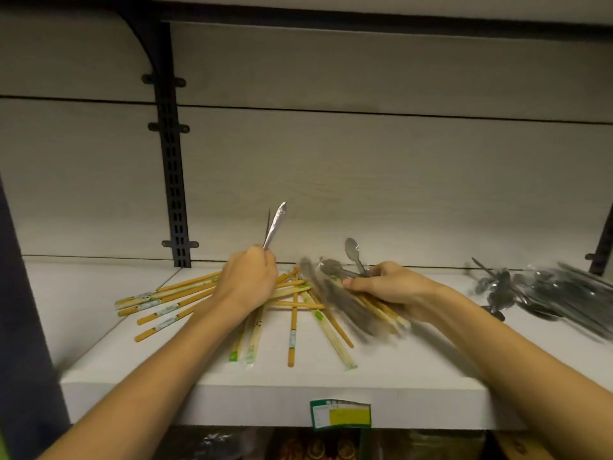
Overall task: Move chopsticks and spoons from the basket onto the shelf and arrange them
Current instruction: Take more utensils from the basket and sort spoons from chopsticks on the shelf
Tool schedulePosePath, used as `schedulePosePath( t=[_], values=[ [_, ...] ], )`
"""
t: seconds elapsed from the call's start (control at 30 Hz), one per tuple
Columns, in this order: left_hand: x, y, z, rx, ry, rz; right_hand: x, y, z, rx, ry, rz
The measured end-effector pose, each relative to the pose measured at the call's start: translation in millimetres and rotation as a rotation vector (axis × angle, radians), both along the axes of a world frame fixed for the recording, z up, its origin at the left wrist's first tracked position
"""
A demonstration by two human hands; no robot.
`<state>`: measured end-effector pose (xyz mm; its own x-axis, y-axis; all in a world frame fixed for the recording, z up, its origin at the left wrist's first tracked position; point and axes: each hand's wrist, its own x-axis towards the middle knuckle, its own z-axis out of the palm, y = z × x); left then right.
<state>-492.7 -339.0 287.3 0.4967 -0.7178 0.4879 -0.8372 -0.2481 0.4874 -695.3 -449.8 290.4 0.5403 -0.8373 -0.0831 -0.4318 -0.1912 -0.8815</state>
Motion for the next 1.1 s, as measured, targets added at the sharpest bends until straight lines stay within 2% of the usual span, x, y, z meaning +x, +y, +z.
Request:
schedulePosePath(
  t=[0.17,0.33,0.5,0.7,0.87,1.0,1.1],
  values=[
    [-15.3,-4.4,-8.4,0.012,-0.099,-0.021,-0.3,1.4,-3.7,-0.033,-0.080,0.004],
    [-12.2,-5.2,-11.2,-0.051,-0.037,-0.066,-1.3,3.6,-7.9,-0.121,-0.110,-0.015],
    [-15.4,-6.1,-6.0,0.099,-0.037,-0.044,-3.4,-6.6,-7.1,-0.344,-0.007,-0.094],
    [-31.4,-10.1,9.1,0.354,-0.038,-0.116,-5.5,-7.1,-7.9,-0.432,0.124,-0.068],
    [-32.5,-15.0,7.7,0.389,0.041,-0.104,-3.6,-8.4,-11.1,-0.488,0.256,0.017],
    [-32.7,-16.8,9.2,0.395,0.055,-0.085,-4.0,-11.0,-10.1,-0.398,0.187,-0.051],
    [-33.4,-19.6,8.9,0.422,0.023,-0.059,-3.2,-9.1,-8.0,-0.414,0.070,-0.086]
  ],
)
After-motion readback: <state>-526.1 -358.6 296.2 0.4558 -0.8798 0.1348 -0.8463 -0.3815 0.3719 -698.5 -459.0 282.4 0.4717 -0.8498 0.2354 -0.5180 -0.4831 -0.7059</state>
